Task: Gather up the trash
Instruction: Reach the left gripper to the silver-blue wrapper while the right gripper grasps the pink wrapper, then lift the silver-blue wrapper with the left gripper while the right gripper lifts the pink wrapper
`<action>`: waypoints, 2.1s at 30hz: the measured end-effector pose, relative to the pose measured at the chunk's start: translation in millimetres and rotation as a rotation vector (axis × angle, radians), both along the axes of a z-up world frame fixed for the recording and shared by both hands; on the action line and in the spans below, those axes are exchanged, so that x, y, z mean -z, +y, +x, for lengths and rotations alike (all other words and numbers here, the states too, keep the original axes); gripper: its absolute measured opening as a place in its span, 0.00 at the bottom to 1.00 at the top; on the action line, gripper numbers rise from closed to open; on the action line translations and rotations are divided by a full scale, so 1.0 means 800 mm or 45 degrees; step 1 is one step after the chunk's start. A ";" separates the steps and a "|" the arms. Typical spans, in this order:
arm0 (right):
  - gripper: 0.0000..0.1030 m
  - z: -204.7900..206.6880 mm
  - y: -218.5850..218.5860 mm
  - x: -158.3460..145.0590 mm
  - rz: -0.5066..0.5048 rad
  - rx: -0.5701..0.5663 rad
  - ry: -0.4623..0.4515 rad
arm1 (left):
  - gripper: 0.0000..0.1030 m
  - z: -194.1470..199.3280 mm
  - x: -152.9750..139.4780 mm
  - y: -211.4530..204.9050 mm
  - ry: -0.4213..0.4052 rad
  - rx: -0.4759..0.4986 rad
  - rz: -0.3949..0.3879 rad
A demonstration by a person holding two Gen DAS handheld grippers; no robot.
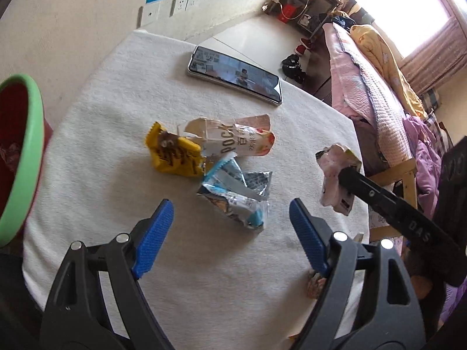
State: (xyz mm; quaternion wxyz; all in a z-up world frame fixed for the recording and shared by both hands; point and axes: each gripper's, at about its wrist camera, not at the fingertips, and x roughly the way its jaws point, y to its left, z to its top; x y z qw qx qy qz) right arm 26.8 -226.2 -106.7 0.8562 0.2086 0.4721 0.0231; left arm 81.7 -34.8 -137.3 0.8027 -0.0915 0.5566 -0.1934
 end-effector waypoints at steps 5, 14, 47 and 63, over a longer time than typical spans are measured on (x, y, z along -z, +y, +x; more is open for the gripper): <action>0.42 0.003 0.000 -0.001 0.017 -0.006 -0.002 | 0.76 0.011 0.028 -0.029 0.075 0.025 0.046; 0.42 0.008 0.007 0.003 0.022 -0.028 0.002 | 0.27 0.003 0.050 -0.025 0.138 0.085 0.047; 0.43 0.011 0.055 0.035 -0.026 -0.174 0.107 | 0.64 -0.029 0.044 0.019 0.051 0.044 0.151; 0.43 0.012 0.059 0.035 -0.031 -0.180 0.111 | 0.38 -0.035 0.041 0.035 0.036 0.058 0.147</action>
